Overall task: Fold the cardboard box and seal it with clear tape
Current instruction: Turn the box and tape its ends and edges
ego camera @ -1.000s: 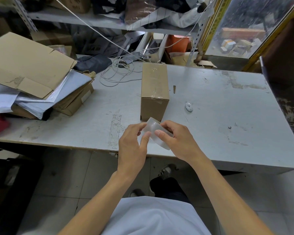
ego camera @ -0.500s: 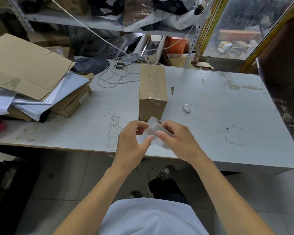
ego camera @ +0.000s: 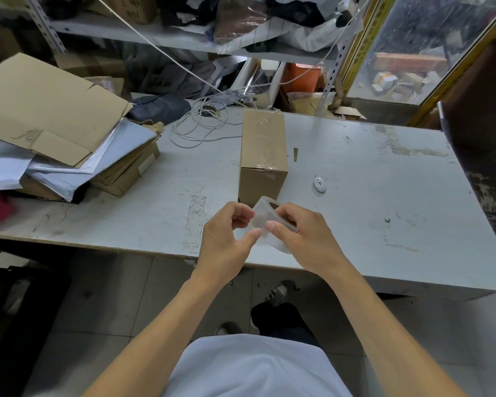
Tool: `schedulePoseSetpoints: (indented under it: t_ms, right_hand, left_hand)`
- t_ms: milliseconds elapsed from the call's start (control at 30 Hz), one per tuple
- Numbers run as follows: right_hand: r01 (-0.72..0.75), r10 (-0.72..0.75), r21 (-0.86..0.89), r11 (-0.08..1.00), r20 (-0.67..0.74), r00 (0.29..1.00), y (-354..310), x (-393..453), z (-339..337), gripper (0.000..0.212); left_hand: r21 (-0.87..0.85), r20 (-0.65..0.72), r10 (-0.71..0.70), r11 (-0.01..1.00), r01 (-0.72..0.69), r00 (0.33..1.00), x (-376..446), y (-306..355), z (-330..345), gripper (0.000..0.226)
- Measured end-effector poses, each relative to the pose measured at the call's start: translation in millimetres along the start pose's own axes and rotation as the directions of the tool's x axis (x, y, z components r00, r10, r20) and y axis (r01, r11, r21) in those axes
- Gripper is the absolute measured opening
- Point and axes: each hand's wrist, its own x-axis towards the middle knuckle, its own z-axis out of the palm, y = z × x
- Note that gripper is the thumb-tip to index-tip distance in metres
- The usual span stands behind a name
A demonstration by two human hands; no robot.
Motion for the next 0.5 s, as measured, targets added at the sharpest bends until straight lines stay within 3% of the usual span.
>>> schedulePoseSetpoints:
  t_ms: [500]
  right_hand:
    - [-0.009,0.009,0.011,1.000,-0.019,1.000,-6.5,-2.7,2.0,0.015]
  left_hand:
    - [-0.002,0.033,-0.044,0.999,0.044,0.998,3.1,1.7,-4.9,0.026]
